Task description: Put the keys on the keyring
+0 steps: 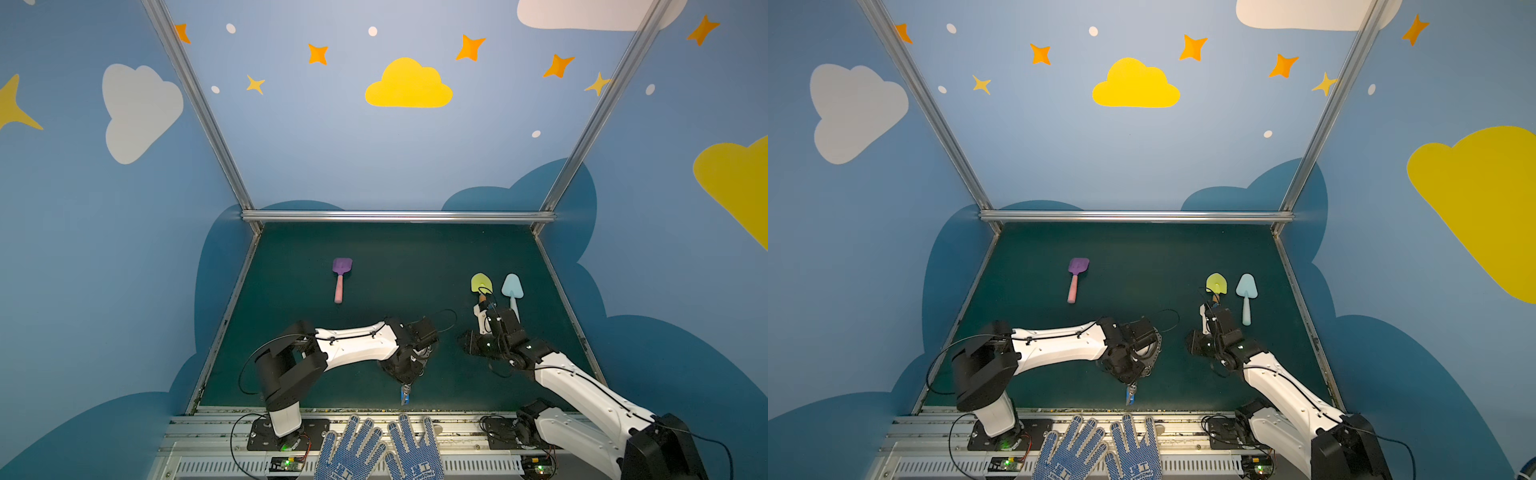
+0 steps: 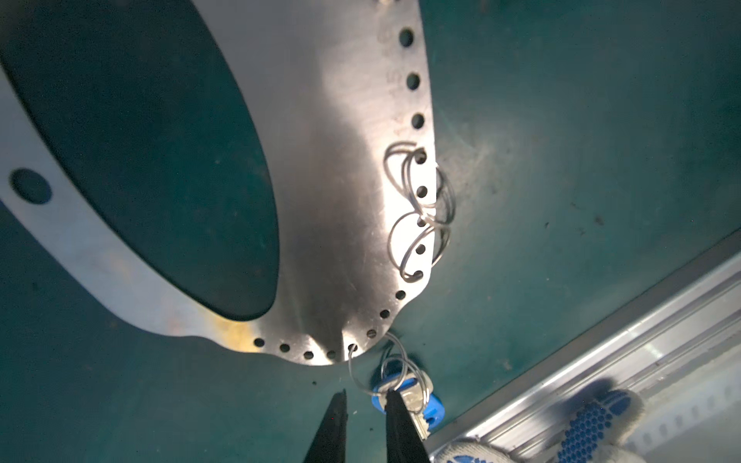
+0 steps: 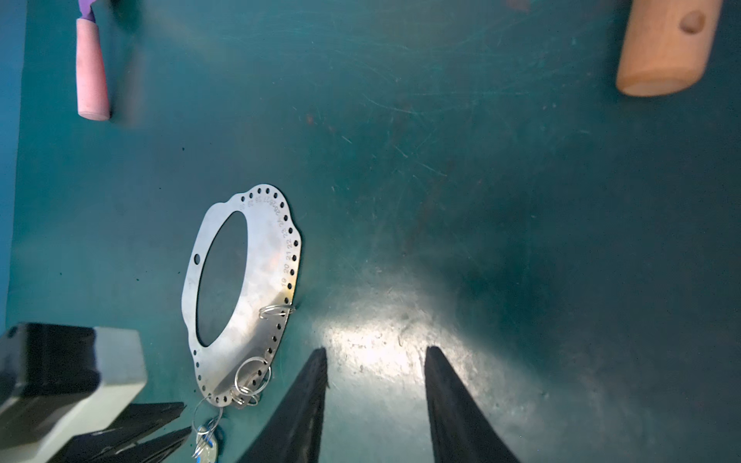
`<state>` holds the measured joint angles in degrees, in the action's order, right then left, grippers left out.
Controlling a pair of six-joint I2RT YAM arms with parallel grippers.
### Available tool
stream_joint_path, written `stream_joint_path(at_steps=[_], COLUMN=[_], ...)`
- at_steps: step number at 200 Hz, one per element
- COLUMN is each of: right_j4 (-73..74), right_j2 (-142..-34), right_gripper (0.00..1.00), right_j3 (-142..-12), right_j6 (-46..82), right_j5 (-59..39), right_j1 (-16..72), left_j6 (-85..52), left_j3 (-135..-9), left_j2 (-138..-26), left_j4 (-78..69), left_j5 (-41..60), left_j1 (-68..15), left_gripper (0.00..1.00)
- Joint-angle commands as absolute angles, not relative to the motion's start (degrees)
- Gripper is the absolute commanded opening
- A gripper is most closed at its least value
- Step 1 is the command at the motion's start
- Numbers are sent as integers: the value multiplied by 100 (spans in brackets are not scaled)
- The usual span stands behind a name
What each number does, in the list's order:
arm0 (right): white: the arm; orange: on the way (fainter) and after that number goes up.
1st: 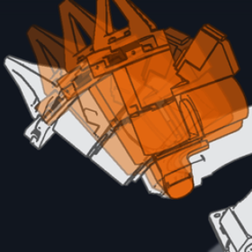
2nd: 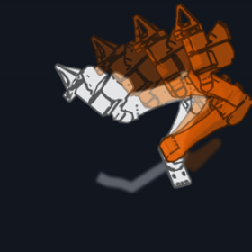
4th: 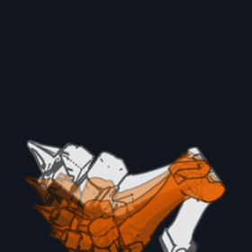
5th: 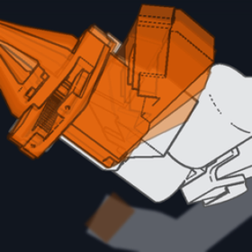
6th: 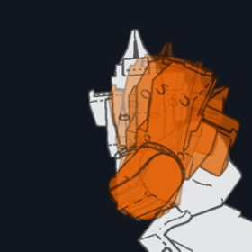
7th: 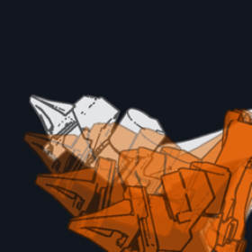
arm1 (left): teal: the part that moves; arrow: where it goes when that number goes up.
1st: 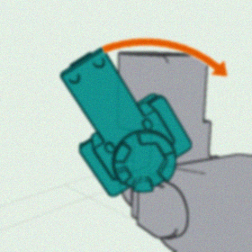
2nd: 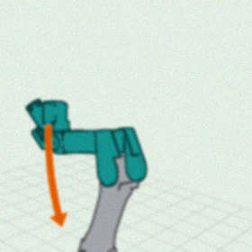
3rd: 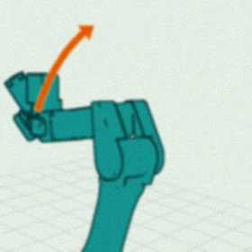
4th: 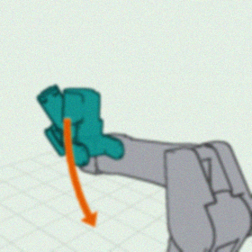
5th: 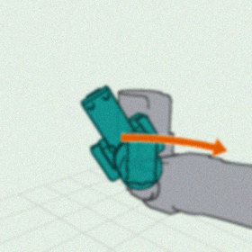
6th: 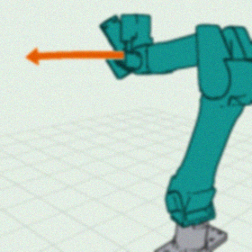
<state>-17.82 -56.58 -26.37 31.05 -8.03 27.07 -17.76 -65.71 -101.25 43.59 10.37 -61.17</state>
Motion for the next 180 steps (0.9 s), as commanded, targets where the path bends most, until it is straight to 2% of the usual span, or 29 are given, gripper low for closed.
stream_joint_path(at_steps=[1,72,125,180], right_j4=[-1826,-1815,-2012,-1963], right_j2=[-5567,-5606,-5012,-4659], right_gripper=[43,43,43,43], right_j3=[-2534,-2549,-2455,-2305], right_j6=[3057,2936,2856,2895], right_j5=[-889,-1116,-995,-984], right_j1=[2657,2639,2623,2600], left_j6=[-1932,-2171,-2262,-2197], left_j3=[-6668,-6511,-6563,-6831], left_j2=[-10035,-9910,-10228,-10455], left_j4=[4685,4459,4271,4749], left_j5=[1136,1878,1817,1456], left_j1=[-6128,-6097,-6188,-6193], left_gripper=[20,25,29,31])
